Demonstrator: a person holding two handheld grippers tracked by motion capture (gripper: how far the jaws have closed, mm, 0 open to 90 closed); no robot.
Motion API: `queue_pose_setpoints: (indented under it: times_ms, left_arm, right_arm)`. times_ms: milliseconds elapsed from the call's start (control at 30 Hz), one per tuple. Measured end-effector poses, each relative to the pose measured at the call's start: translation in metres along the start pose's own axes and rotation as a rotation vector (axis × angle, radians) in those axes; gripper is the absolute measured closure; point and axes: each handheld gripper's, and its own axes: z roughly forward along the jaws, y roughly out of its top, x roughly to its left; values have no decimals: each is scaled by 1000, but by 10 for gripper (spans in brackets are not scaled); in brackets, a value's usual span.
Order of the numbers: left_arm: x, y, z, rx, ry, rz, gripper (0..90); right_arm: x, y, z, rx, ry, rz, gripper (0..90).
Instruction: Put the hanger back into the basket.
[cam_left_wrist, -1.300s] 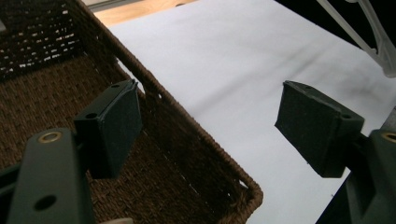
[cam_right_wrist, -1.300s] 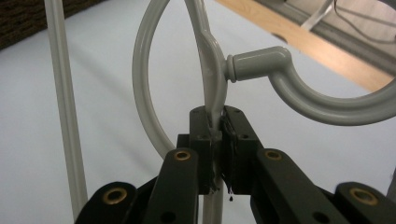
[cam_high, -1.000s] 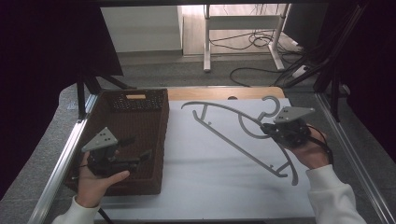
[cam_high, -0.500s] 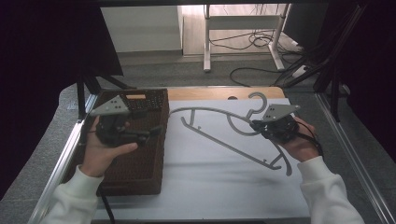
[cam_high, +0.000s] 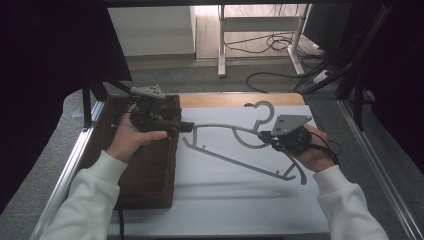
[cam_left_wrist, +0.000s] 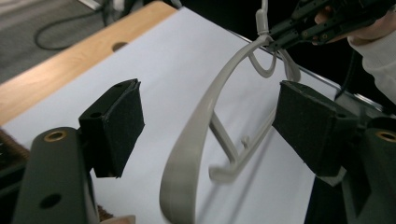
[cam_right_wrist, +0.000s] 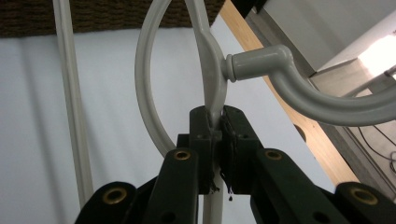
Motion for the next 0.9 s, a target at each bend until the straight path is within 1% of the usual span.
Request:
queue_pose_setpoints:
  times_ms: [100, 133, 167, 200, 233, 267, 300, 333, 400, 433, 467, 500, 533, 567, 600, 633, 667, 700, 767, 833, 867, 900]
  left_arm:
    - [4, 6, 11, 43, -43, -2, 247]
    - [6, 9, 19, 77, -70, 2, 254]
    - [6, 10, 21, 87, -76, 2, 260]
    - [6, 10, 21, 87, -76, 2, 275]
    - [7, 12, 25, 108, -95, 6, 287]
    - [7, 13, 27, 120, -105, 10, 287]
    - [7, 15, 33, 142, -117, 15, 312]
    - [7, 15, 33, 142, -117, 15, 327]
    - [7, 17, 39, 166, -134, 20, 362]
    - [7, 18, 42, 178, -140, 22, 362]
    - [7, 19, 46, 207, -150, 34, 413]
    - [7, 19, 49, 225, -160, 42, 430]
    - [7, 19, 49, 225, -160, 42, 458]
    - [7, 20, 53, 252, -189, 49, 488]
    - [7, 20, 53, 252, -189, 49, 512]
    - [7, 21, 56, 281, -204, 55, 549]
    - [7, 21, 56, 281, -204, 55, 587]
    - [7, 21, 58, 298, -212, 48, 587]
    - [7, 21, 61, 342, -230, 63, 661]
    - [6, 20, 64, 380, -257, 79, 699]
    - [5, 20, 66, 397, -262, 82, 733]
    - [5, 19, 68, 420, -267, 90, 752]
  right_arm:
    - [2, 3, 2, -6, 10, -10, 830]
    - [3, 6, 3, -12, 17, -24, 830]
    - [4, 7, 4, -15, 20, -30, 830]
    - [4, 7, 4, -15, 20, -30, 830]
    - [5, 9, 5, -19, 29, -39, 830]
    - [5, 9, 5, -19, 29, -39, 830]
    - [7, 11, 5, -20, 31, -43, 830]
    - [7, 11, 5, -20, 31, -43, 830]
    - [8, 13, 7, -24, 37, -58, 830]
    - [8, 13, 7, -24, 37, -58, 830]
    - [9, 14, 8, -24, 41, -64, 830]
    - [10, 14, 9, -25, 42, -64, 830]
    - [10, 15, 9, -25, 44, -73, 830]
    - [10, 16, 10, -30, 49, -77, 830]
    - [11, 16, 10, -30, 50, -81, 830]
    - [12, 17, 11, -32, 52, -79, 830]
    - [12, 17, 11, -32, 52, -79, 830]
    - [12, 17, 11, -32, 52, -86, 829]
    - [13, 18, 12, -36, 52, -94, 829]
    - [14, 19, 12, -39, 55, -102, 829]
    - [14, 20, 13, -37, 58, -115, 829]
    - [15, 20, 13, -39, 61, -116, 828]
